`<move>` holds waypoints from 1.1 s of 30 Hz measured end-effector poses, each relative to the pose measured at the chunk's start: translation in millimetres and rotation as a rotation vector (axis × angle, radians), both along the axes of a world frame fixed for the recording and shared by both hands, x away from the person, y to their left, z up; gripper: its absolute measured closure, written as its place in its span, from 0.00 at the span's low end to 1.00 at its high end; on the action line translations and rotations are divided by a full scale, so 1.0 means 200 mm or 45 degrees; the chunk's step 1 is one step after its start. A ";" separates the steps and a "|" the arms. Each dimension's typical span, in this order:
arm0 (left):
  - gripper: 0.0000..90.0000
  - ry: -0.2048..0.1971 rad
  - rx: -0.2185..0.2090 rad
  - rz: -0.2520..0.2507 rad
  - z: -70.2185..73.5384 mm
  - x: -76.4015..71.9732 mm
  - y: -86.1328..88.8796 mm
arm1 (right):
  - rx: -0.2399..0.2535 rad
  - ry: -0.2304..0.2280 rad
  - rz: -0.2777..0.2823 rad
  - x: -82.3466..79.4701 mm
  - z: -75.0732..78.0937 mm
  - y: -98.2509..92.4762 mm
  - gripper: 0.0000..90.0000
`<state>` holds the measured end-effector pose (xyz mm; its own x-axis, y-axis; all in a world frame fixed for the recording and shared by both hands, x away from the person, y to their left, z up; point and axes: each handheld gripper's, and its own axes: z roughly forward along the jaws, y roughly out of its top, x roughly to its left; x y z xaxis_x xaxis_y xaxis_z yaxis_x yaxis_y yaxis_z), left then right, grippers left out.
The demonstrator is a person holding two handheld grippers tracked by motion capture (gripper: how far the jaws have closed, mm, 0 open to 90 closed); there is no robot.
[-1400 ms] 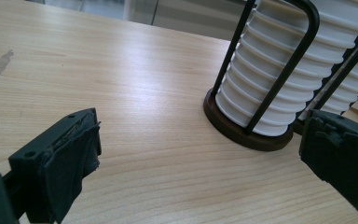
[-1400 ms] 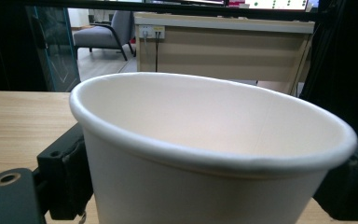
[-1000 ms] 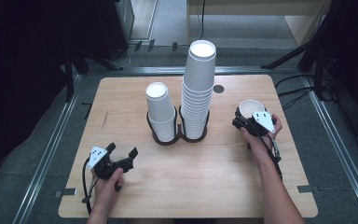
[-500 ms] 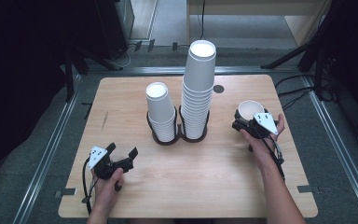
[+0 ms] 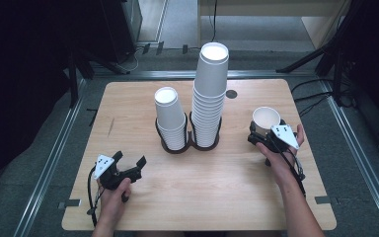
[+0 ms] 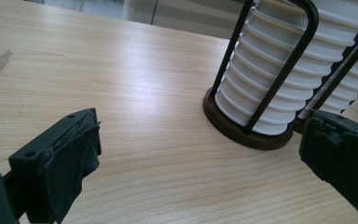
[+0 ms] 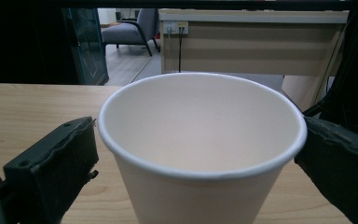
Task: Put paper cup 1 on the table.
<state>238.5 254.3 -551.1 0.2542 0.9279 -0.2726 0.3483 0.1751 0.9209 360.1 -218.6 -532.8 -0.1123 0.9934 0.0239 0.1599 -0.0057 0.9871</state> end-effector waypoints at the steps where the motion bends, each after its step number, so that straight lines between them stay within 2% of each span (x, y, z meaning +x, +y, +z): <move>1: 0.00 0.000 0.000 0.000 0.00 0.00 0.00 | 0.001 -0.004 0.005 -0.01 0.00 0.00 0.00; 9: 0.00 0.002 0.003 -0.003 0.00 0.00 0.00 | -0.002 -0.008 0.014 -0.07 0.00 -0.02 0.00; 14: 0.00 0.003 0.005 -0.002 0.00 0.00 0.00 | 0.000 -0.021 0.053 -0.11 0.01 -0.03 0.00; 20: 0.00 0.002 0.009 -0.002 0.00 0.00 0.00 | 0.005 -0.027 0.065 -0.14 0.03 -0.04 0.00; 27: 0.00 0.000 0.007 0.000 0.00 0.00 0.00 | 0.013 -0.058 0.069 -0.21 0.11 -0.07 0.00; 33: 0.00 0.011 0.027 0.006 0.01 0.00 -0.01 | -0.039 -0.060 0.080 -0.26 0.20 -0.08 0.00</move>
